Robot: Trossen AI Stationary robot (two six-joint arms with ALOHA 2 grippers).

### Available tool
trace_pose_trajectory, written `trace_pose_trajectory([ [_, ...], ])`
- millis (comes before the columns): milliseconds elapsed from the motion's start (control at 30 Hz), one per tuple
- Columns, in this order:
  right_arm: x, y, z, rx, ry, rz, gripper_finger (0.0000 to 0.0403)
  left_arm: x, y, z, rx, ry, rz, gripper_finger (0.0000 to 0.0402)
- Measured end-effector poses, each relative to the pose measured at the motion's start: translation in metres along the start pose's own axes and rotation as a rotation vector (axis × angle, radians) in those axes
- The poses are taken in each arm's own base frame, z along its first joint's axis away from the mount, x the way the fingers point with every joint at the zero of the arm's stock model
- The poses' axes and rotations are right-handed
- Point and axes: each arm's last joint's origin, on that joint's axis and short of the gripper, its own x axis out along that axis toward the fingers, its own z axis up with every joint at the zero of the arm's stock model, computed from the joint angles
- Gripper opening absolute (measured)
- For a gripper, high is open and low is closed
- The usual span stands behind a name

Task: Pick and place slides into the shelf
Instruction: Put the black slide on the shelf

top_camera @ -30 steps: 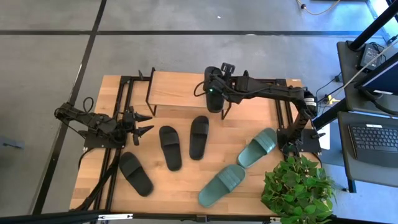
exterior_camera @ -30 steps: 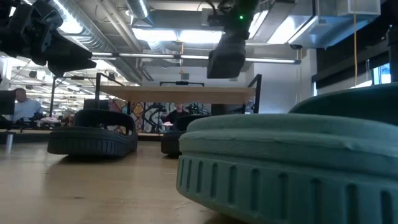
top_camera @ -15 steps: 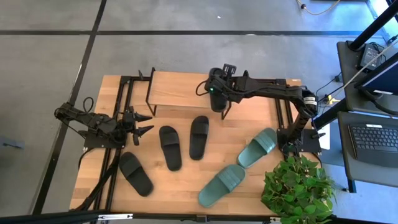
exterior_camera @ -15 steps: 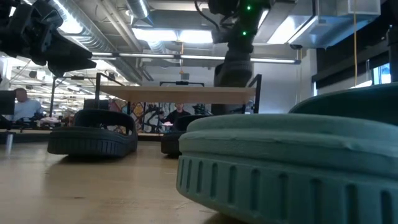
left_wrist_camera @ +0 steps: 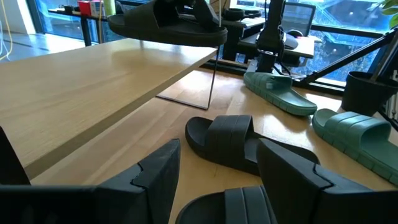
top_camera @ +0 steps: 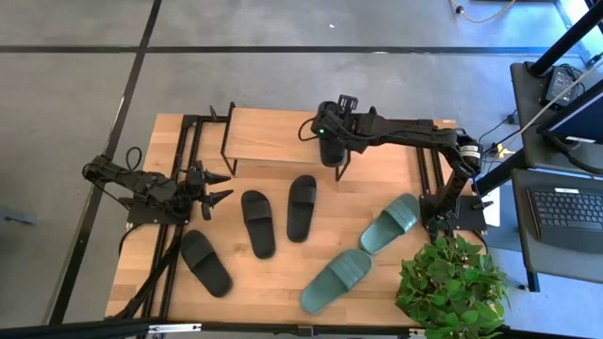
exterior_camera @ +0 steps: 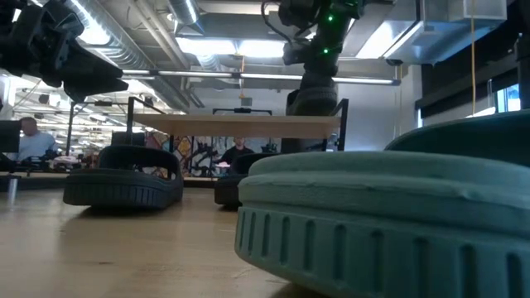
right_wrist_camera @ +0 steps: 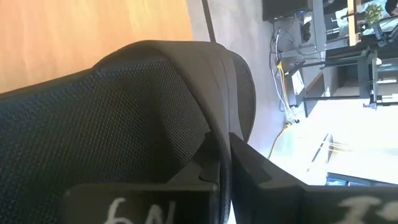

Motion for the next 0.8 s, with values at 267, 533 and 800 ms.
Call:
trace_pose_trajectory([
  [267,0.0003,-0.0002,-0.0002,0.0,0.001,0.0,0.0013,0.0,0.0,0.0,0.0,0.0,0.0,0.0204],
  [533,0.0003,-0.0001,-0.0006,-0.002,0.005,0.001,0.0027,0.0,0.0,0.0,0.0,0.0,0.0,0.0204],
  [800,0.0002,0.0005,-0.0027,0.006,0.023,0.004,0.0048,0.0,0.0,0.0,0.0,0.0,0.0,0.0204],
])
